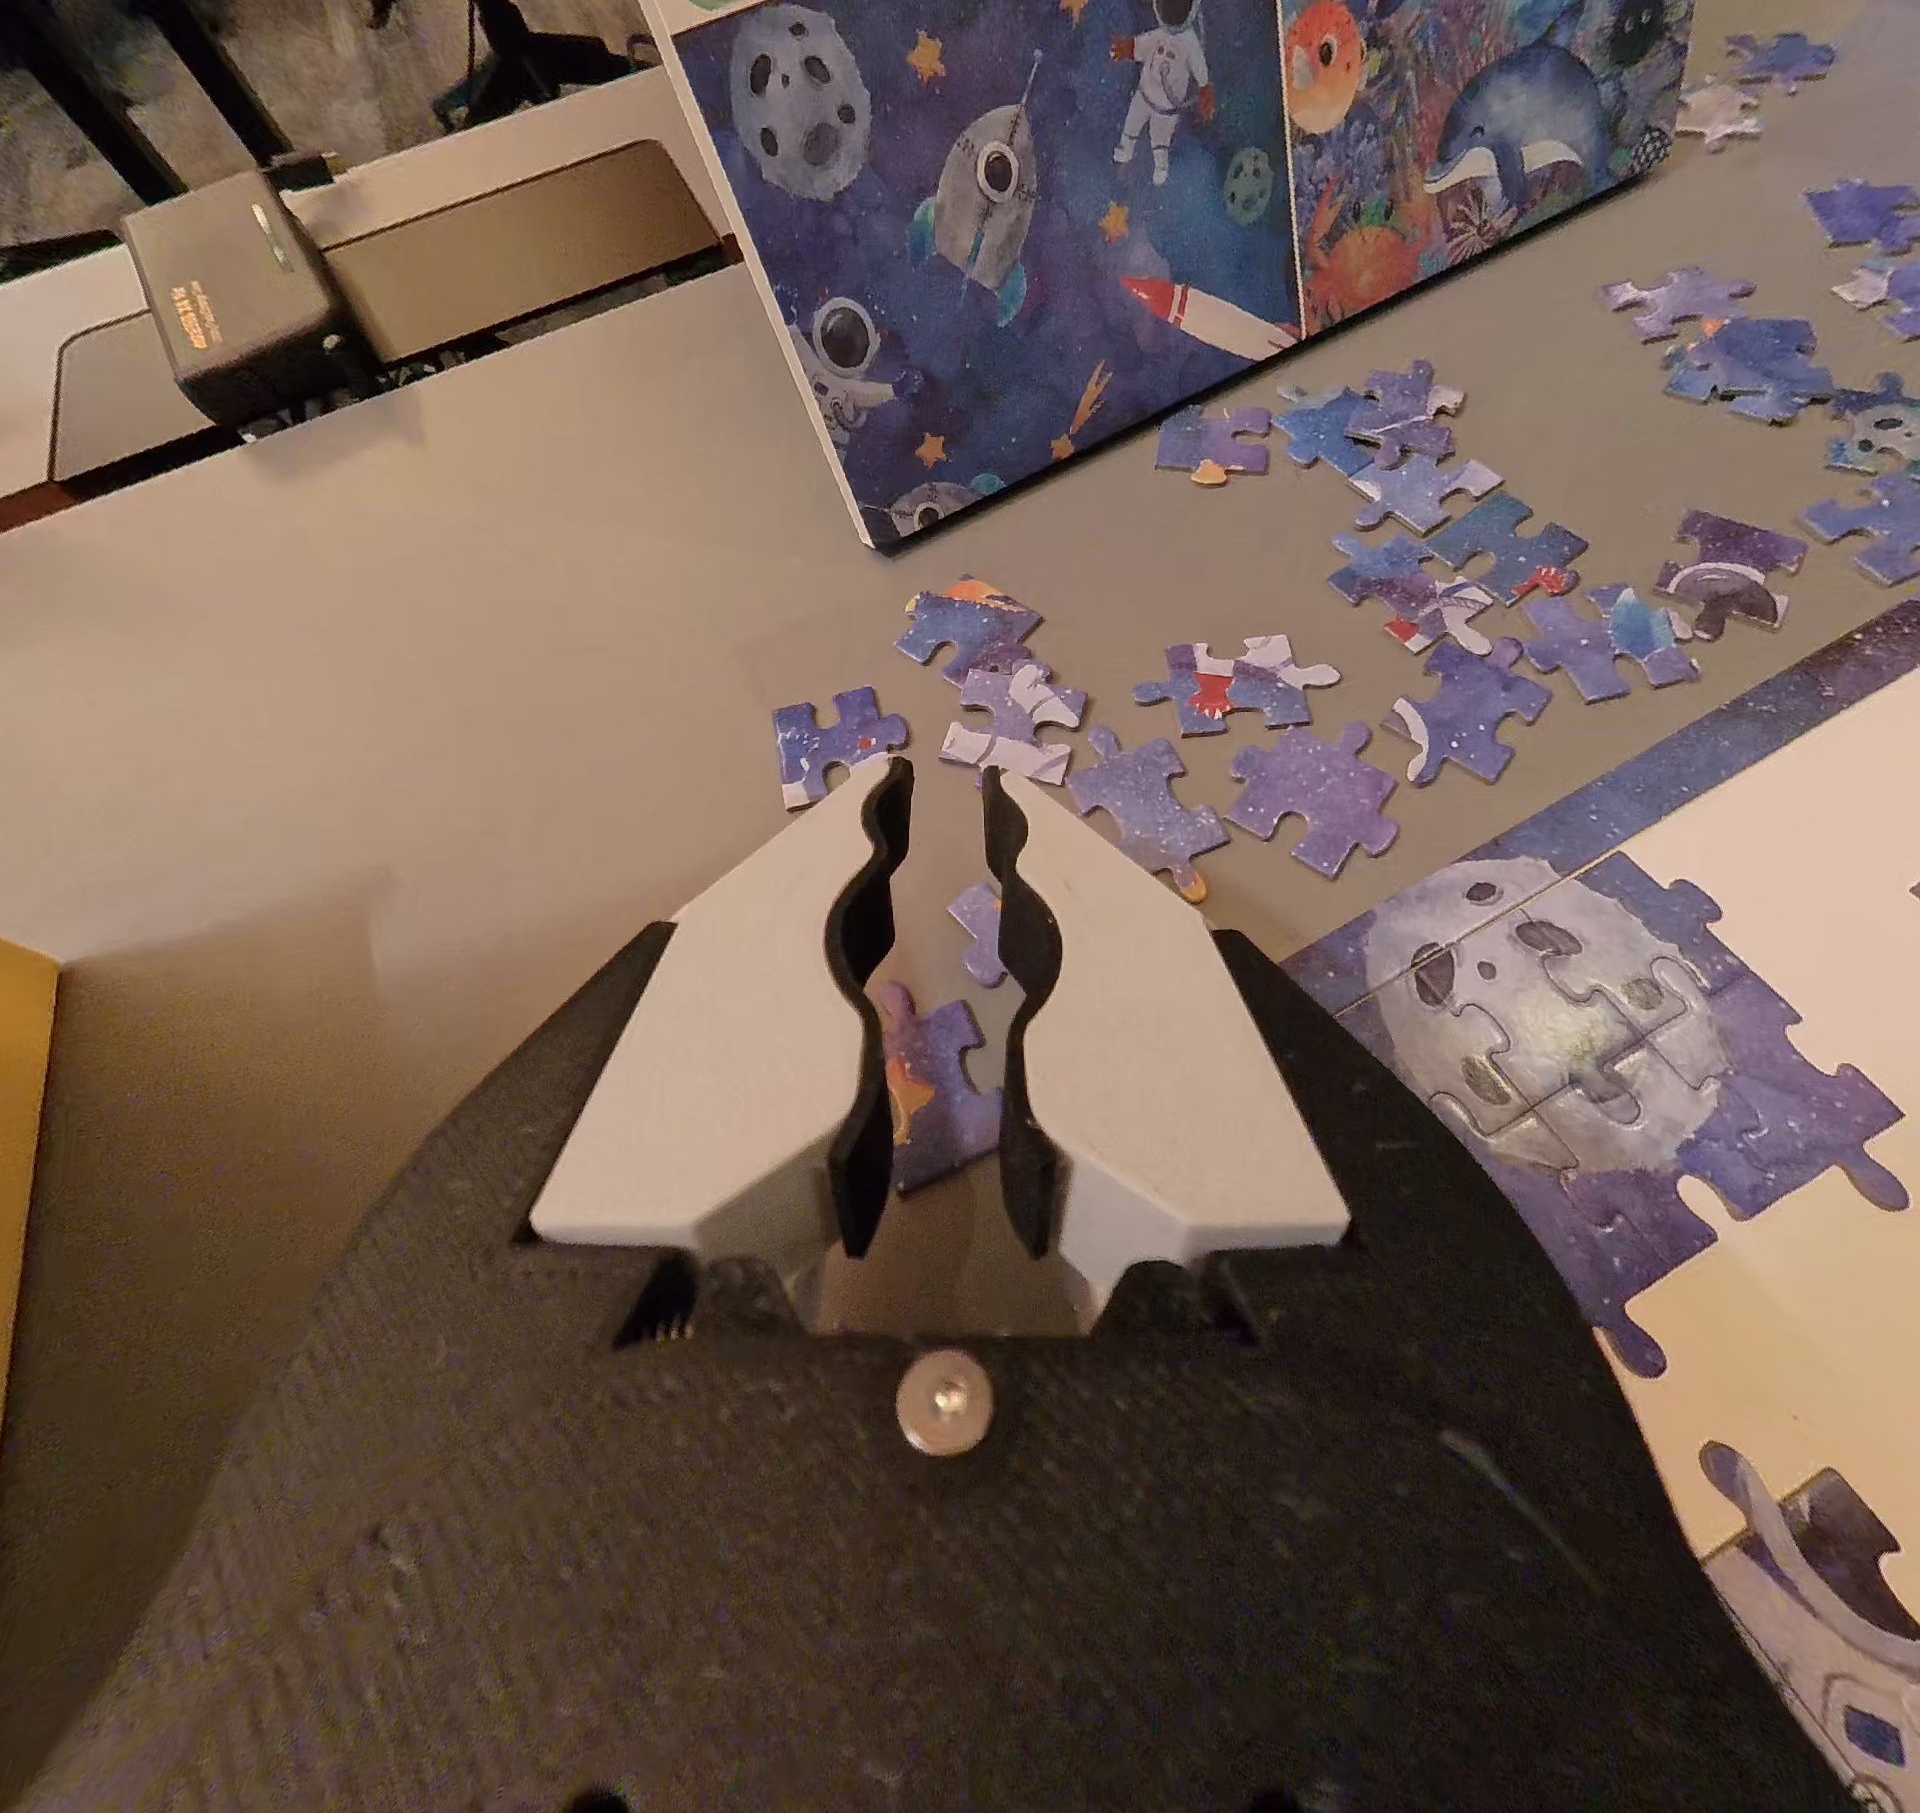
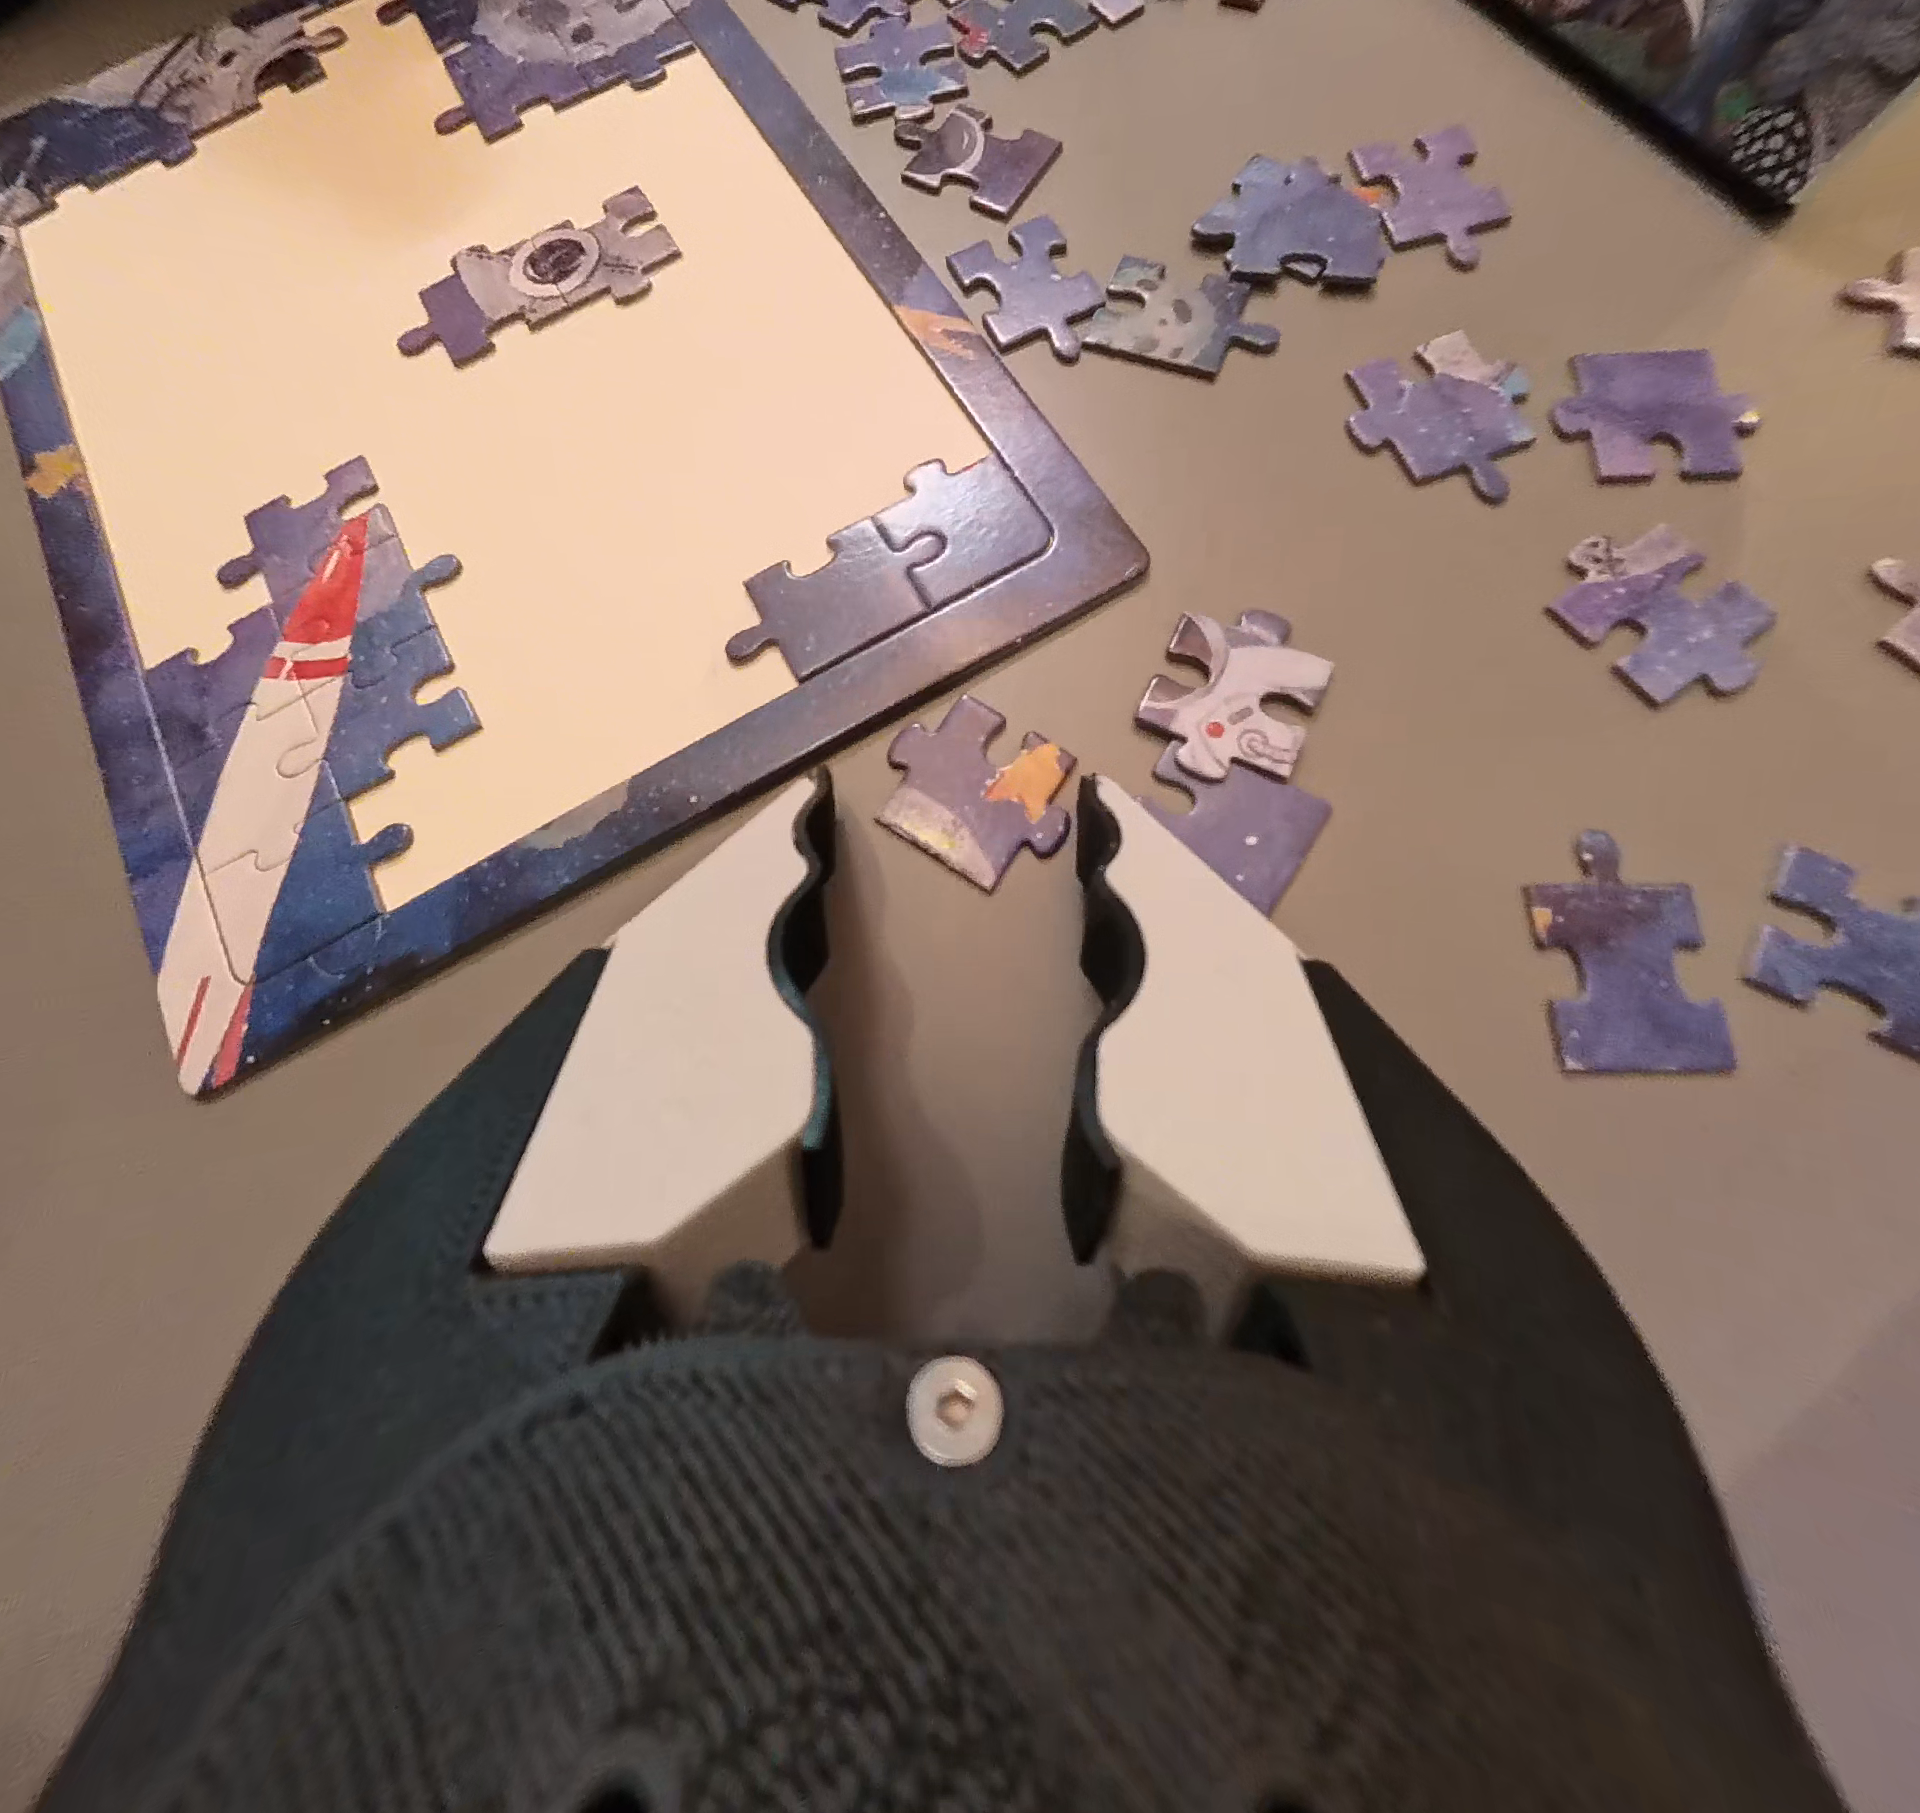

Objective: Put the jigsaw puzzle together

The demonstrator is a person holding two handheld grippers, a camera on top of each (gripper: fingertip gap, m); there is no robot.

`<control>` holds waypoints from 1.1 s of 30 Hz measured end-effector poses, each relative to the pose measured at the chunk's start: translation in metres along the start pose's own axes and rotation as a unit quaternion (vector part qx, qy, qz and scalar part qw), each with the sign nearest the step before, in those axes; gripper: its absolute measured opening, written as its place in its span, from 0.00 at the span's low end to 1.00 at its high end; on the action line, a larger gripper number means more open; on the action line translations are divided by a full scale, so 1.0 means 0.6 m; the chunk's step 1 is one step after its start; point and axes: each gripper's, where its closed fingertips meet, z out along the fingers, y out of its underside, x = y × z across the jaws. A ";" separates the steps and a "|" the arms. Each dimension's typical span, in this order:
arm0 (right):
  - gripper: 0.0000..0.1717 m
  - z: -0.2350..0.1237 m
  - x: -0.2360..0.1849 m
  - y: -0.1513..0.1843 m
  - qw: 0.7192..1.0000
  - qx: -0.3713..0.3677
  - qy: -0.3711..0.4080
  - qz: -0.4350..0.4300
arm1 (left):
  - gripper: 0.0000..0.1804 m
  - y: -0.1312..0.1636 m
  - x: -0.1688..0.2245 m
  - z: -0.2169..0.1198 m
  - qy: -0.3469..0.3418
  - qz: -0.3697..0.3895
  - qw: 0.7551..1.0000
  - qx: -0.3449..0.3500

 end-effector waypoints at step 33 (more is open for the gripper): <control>0.17 -0.014 -0.018 0.019 0.998 -0.016 0.058 0.002 | 0.07 0.000 -0.003 -0.002 0.000 -0.007 1.000 0.004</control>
